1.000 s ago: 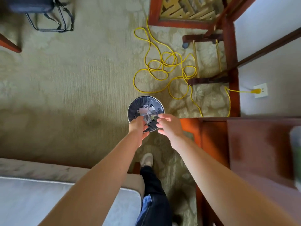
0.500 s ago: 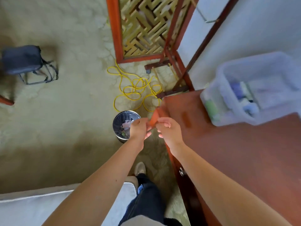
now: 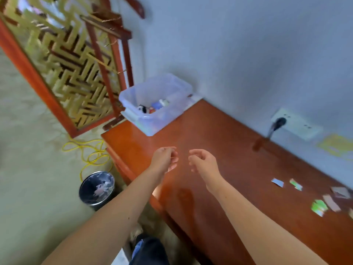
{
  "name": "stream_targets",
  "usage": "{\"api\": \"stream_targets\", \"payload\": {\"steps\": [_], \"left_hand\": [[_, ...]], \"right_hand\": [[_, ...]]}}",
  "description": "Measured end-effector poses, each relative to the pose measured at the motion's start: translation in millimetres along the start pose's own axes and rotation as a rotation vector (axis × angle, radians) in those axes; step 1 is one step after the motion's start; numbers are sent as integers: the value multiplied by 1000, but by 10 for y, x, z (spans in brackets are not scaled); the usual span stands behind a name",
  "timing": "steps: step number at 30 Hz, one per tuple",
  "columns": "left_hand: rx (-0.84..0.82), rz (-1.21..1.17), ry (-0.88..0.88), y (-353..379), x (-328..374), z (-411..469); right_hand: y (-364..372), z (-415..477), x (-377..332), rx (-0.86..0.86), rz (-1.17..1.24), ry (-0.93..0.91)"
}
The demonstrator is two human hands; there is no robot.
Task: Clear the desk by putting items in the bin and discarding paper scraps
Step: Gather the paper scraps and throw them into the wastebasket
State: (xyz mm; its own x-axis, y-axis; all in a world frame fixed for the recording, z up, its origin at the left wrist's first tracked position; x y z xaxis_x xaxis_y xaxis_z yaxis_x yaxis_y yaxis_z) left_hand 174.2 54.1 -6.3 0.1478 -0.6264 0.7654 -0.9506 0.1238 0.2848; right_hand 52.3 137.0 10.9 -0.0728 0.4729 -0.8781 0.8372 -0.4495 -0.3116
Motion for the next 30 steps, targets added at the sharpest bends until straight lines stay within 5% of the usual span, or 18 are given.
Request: {"api": "stream_targets", "payload": {"steps": [13,30], "left_hand": [[-312,262,-33,2052,-801,-807],[-653,771,-140,3392,-1777,-120]], "right_hand": [[-2064,-560,822,338,200,118],[-3220,-316,1606,683,224,444]]}}
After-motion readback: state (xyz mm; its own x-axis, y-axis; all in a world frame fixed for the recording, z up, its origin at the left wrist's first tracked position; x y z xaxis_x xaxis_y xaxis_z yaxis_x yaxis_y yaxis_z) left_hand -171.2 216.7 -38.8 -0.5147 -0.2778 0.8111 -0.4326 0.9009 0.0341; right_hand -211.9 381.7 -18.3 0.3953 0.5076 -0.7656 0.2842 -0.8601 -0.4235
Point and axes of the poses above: each hand's wrist, its own z-axis towards the middle knuckle, its own y-axis out of the palm, x = y × z, the point moved 4 cm from there along z, towards the middle knuckle, and after that the axes turned 10 degrees about -z, right-handed, at the moved point
